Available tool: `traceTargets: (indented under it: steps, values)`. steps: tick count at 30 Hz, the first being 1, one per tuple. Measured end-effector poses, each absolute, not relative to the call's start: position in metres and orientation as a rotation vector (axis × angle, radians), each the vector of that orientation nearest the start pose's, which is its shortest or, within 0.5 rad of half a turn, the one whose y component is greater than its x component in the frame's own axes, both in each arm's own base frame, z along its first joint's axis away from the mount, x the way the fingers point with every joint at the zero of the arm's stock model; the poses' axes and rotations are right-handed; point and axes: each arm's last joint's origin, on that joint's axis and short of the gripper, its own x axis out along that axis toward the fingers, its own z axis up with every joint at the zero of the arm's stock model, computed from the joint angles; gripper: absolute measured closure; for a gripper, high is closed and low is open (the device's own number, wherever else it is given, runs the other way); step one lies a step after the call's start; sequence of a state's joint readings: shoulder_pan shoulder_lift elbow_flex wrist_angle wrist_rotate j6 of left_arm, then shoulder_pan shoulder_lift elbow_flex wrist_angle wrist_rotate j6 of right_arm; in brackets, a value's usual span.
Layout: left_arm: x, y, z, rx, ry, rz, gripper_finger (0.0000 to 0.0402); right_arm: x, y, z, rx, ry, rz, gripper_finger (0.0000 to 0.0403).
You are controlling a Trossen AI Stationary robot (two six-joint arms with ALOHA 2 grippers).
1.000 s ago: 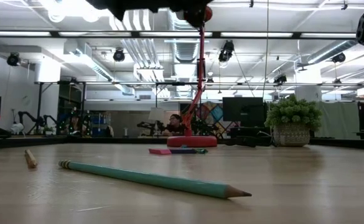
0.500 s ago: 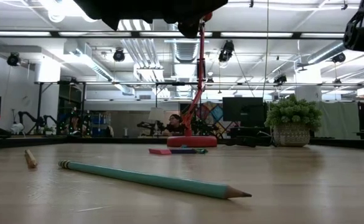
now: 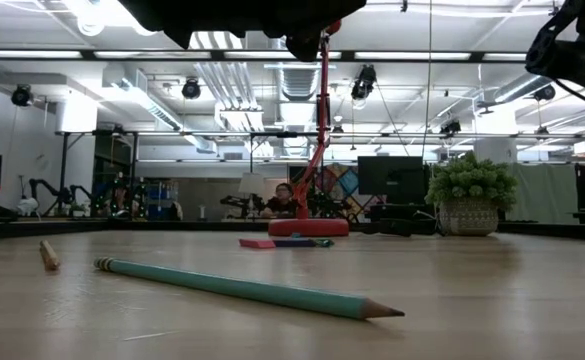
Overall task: Pick and place office supplies into organizer
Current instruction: Put the green scissors into the black desk organizer
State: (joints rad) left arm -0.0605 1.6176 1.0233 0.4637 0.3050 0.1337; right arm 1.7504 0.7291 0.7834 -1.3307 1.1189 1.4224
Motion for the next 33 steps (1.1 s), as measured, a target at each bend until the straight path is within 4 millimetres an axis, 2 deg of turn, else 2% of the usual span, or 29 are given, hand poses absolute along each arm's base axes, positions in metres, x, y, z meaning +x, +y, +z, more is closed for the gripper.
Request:
traceTargets:
  steps: [9, 21, 33]
  values:
    - [0.362, -0.031, 0.267, 0.116, 0.106, -0.373, 0.0375, 0.005, 0.091, 0.270, 0.104, 0.502, 0.309, 0.0380]
    - [0.362, -0.031, 0.266, 0.116, 0.109, -0.374, 0.0375, 0.006, 0.082, 0.241, 0.071, 0.621, 0.218, 0.0380]
    - [0.362, -0.031, 0.265, 0.116, 0.113, -0.374, 0.0375, 0.005, 0.081, 0.239, 0.079, 0.660, 0.208, 0.0379]
